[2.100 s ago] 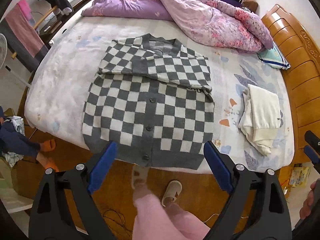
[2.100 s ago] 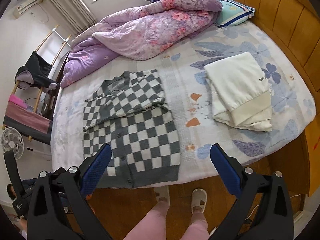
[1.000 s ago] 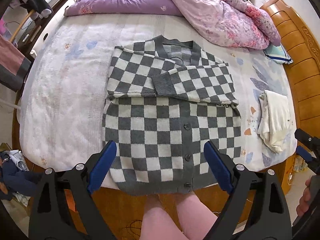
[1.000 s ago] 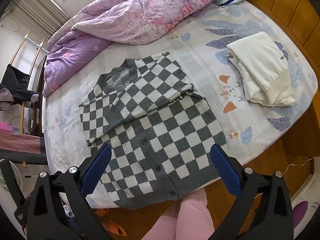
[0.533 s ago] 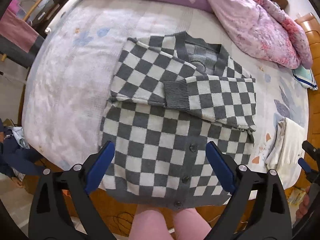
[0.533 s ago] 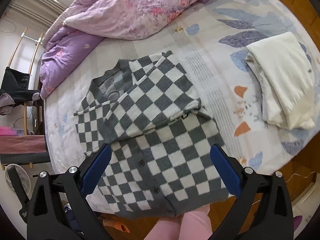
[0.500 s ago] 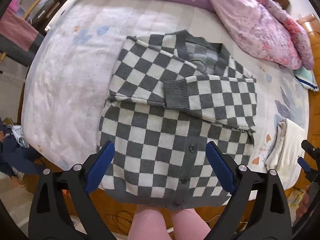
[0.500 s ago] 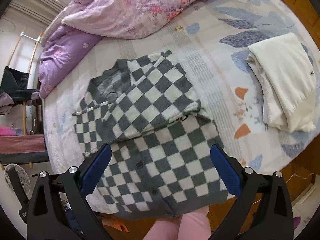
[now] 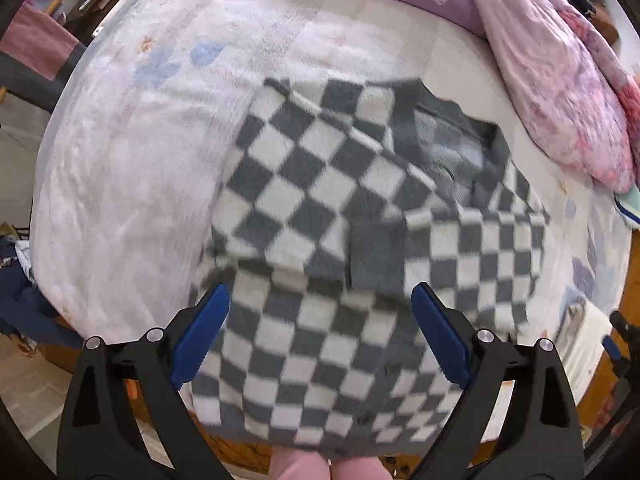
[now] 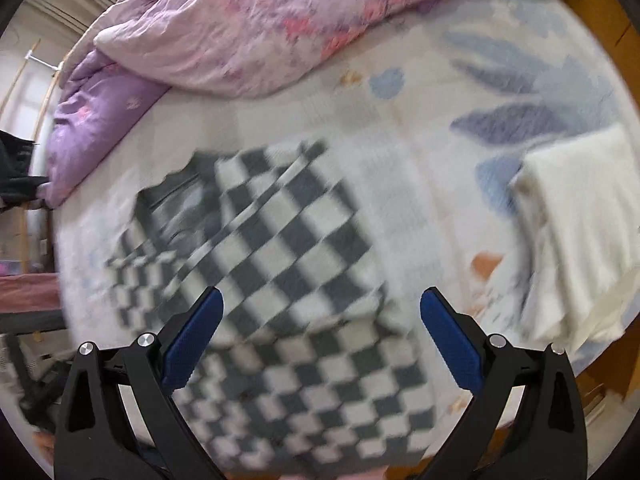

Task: Fold large clothes
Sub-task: 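Lower both tools toward the ribbed hem of the cardigan, then close the left tool on the hem while the right tool closes beside it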

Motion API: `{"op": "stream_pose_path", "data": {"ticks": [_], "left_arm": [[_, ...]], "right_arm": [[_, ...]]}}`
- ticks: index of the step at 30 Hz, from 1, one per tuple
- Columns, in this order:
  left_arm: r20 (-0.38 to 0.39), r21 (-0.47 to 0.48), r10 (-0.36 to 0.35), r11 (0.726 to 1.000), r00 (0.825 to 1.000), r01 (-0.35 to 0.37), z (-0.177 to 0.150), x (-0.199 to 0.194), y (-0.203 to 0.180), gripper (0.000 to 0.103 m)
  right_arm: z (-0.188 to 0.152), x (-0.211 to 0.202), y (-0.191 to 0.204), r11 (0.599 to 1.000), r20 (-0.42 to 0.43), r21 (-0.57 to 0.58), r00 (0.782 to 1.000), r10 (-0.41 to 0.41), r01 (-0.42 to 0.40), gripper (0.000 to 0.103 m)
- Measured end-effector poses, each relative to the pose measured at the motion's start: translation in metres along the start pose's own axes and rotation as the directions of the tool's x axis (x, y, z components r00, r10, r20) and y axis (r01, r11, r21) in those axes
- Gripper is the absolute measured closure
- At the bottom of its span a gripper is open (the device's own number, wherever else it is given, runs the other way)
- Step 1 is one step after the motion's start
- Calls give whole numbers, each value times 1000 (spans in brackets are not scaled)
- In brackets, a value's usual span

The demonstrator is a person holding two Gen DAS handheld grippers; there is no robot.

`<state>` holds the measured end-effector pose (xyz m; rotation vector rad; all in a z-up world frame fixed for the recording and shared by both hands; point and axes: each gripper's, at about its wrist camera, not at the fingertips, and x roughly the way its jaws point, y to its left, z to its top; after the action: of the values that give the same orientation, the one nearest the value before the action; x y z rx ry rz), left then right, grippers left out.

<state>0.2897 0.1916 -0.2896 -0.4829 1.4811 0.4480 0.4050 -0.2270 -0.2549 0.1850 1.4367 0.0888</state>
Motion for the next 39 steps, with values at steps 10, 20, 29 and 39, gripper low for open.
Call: {"op": "stream_pose_path", "data": {"ticks": [10, 20, 29, 39], "left_arm": [[-3, -36, -52, 998, 999, 52, 131, 71, 17, 11], [-102, -86, 46, 995, 994, -55, 212, 172, 61, 11], [-104, 77, 11, 997, 995, -3, 213, 198, 48, 68], [-42, 53, -72, 996, 996, 74, 202, 161, 62, 82]], "right_arm": [[45, 38, 10, 993, 116, -110, 992, 42, -29, 8], [92, 105, 39, 999, 6, -41, 999, 35, -35, 8], [146, 174, 37, 999, -128, 36, 992, 17, -12, 8], [157, 287, 30, 999, -453, -22, 891, -33, 26, 8]]}}
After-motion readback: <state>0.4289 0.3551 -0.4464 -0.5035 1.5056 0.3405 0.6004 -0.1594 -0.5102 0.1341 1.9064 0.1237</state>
